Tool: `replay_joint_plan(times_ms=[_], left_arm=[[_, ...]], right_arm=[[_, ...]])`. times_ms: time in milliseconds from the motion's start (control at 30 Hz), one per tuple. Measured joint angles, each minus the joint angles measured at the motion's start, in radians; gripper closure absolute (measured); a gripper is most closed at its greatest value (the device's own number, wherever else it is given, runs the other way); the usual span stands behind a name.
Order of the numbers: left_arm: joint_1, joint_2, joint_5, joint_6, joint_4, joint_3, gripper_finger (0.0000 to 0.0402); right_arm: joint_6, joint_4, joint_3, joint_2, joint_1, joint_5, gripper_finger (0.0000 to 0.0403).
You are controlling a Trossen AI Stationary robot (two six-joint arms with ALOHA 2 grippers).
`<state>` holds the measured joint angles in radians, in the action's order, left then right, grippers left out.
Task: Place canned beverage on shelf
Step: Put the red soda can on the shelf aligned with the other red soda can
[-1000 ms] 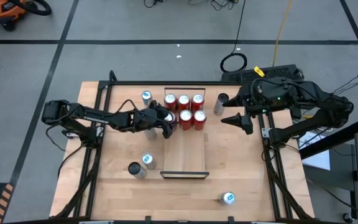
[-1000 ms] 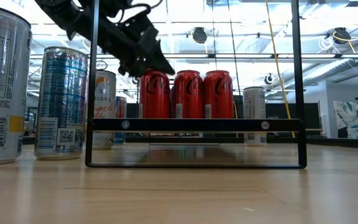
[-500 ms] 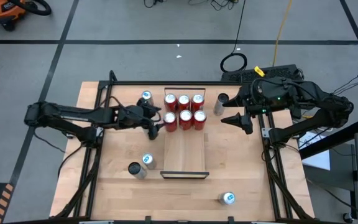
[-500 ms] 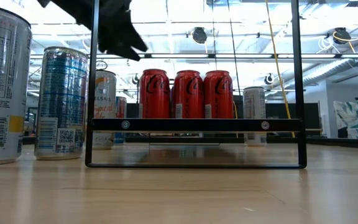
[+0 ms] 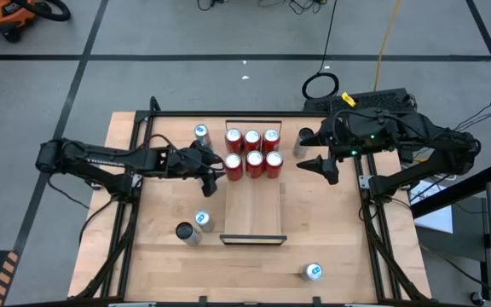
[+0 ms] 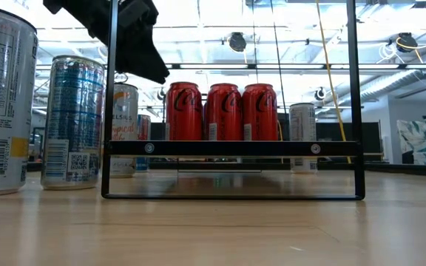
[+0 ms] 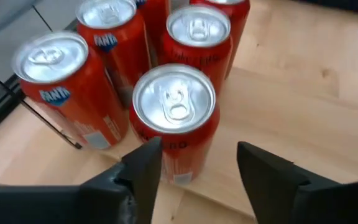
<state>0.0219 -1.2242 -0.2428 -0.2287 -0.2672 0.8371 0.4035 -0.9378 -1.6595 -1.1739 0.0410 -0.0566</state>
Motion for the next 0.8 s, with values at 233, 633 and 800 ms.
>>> replay_joint_plan(times_ms=[233, 633, 800], left_arm=[[0.0, -0.052, 0.0, 0.0, -0.002, 0.0, 0.0232], [0.0, -0.096, -0.035, -0.002, 0.05, 0.0, 0.0233], [0.0, -0.083, -0.045, -0.003, 0.03, 0.0, 0.0233]], right_arm=[[0.003, 0.0, 0.0, -0.008, 0.0, 0.0, 0.0067], [0.003, 0.013, 0.0, -0.007, 0.0, 0.0, 0.0067], [0.005, 0.013, 0.0, -0.007, 0.0, 0.0, 0.0067]])
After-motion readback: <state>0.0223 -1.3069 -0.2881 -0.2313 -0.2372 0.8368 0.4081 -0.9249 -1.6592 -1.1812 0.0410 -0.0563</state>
